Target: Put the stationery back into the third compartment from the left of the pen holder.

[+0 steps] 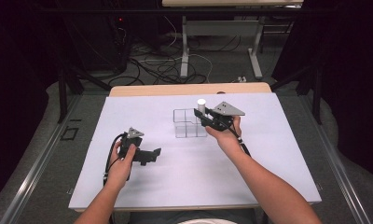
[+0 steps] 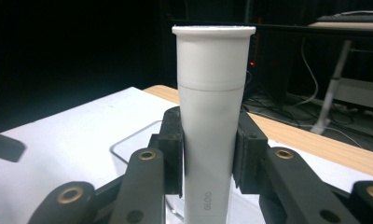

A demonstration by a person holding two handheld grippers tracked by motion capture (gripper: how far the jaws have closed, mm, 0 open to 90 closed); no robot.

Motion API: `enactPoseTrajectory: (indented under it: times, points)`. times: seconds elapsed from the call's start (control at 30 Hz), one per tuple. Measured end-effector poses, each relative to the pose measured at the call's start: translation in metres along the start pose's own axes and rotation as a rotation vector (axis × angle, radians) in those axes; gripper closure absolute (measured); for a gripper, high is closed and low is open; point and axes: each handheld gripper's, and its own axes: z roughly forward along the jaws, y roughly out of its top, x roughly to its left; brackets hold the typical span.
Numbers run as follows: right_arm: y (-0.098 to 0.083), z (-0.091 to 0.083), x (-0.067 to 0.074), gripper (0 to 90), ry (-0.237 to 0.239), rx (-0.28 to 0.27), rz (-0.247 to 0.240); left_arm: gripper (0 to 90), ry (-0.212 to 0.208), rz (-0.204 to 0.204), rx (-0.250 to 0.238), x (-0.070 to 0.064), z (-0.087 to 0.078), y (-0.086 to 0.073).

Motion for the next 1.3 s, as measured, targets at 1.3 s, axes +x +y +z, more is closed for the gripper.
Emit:
enactPoseTrajectory:
  times: [1.3]
  points:
    - [-0.025, 0.022, -0.004, 69.2, -0.113, 0.043, 0.040, 0.3, -0.006, 0.007, 0.016, 0.001, 0.002, -0.001]
